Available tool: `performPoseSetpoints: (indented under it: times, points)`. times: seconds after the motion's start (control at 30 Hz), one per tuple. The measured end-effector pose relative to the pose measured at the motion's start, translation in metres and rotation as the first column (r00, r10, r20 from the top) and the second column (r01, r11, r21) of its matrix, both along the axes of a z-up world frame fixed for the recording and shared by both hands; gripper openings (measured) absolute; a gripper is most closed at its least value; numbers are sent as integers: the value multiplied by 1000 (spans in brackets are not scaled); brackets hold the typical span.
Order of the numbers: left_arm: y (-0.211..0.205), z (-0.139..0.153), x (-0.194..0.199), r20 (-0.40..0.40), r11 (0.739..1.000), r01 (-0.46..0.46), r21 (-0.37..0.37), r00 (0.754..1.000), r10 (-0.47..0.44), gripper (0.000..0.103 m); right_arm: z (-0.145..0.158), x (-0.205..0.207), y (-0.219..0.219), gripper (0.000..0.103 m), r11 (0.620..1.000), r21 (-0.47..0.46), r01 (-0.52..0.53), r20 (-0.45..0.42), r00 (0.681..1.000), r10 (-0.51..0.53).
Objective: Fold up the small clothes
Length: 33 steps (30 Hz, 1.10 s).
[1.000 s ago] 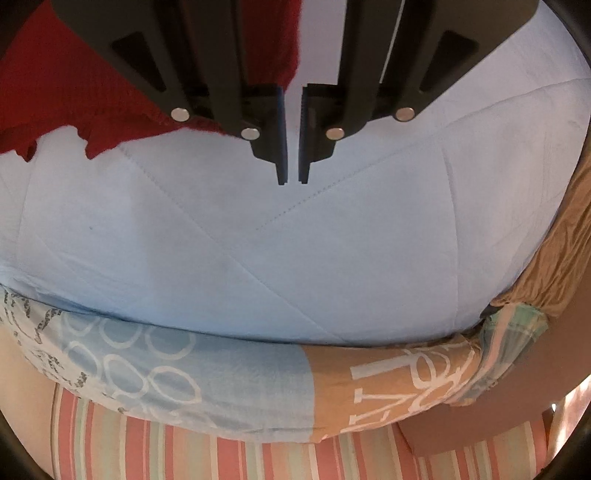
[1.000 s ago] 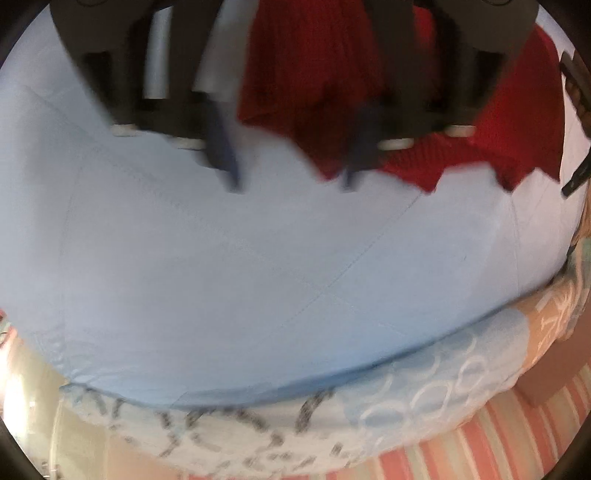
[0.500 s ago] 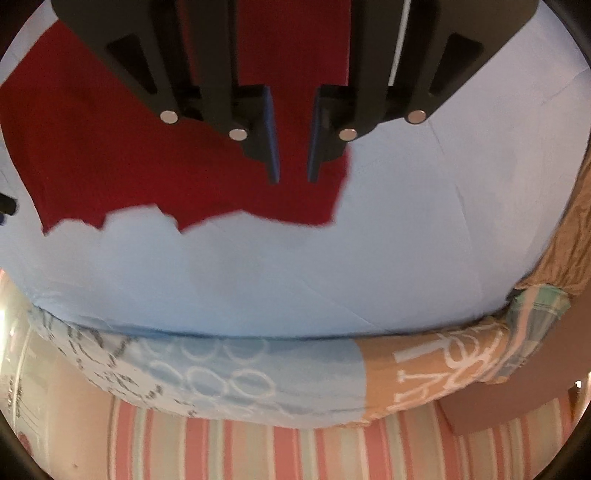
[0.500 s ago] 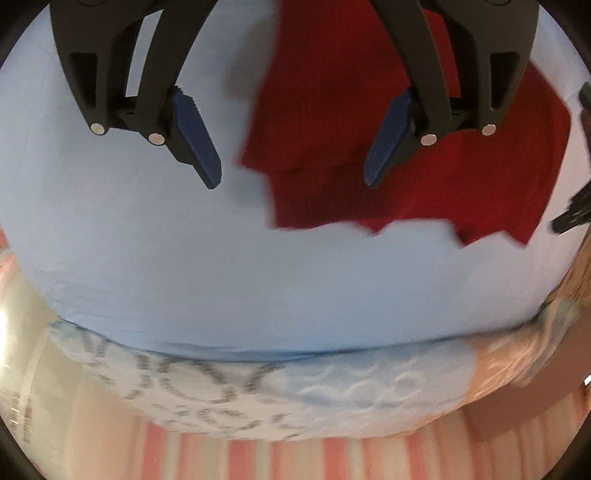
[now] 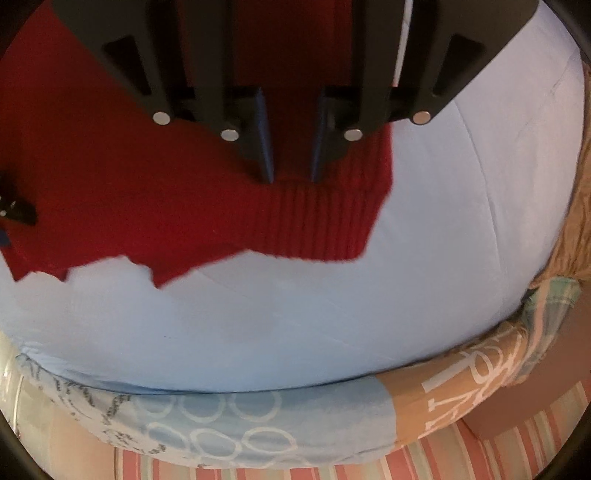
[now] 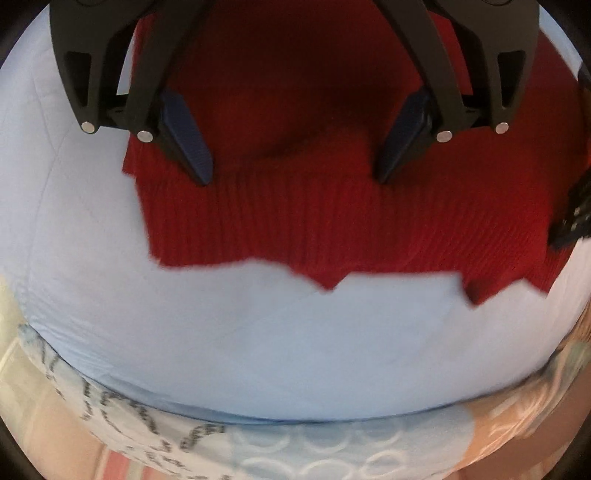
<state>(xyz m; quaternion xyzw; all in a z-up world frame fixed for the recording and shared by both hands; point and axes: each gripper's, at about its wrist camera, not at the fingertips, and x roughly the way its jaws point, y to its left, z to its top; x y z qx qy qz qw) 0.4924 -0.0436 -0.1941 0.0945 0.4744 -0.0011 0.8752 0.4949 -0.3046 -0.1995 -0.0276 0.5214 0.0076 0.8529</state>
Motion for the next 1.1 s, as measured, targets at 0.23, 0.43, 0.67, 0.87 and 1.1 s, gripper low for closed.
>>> performPoseSetpoints:
  times: [0.23, 0.43, 0.67, 0.87, 1.1]
  points:
    - [17, -7, 21, 13, 997, -76, 10, 997, 76, 22, -5, 19, -21, 93, 996, 56, 67, 39, 997, -70]
    - [15, 22, 1, 72, 1000, -21, -20, 997, 22, 22, 35, -6, -51, 89, 982, 175, 70, 99, 991, -89]
    - [1, 75, -54, 179, 998, 59, -30, 982, -53, 30, 63, -77, -98, 89, 981, 186, 56, 90, 993, -74]
    - [-2, 85, -102, 217, 999, 29, -33, 976, -22, 38, 48, -116, -118, 88, 962, 270, 44, 24, 998, -53]
    - [6, 69, -138, 206, 998, -32, -61, 978, 44, 41, 19, -133, -118, 73, 943, 325, 75, -27, 997, -70]
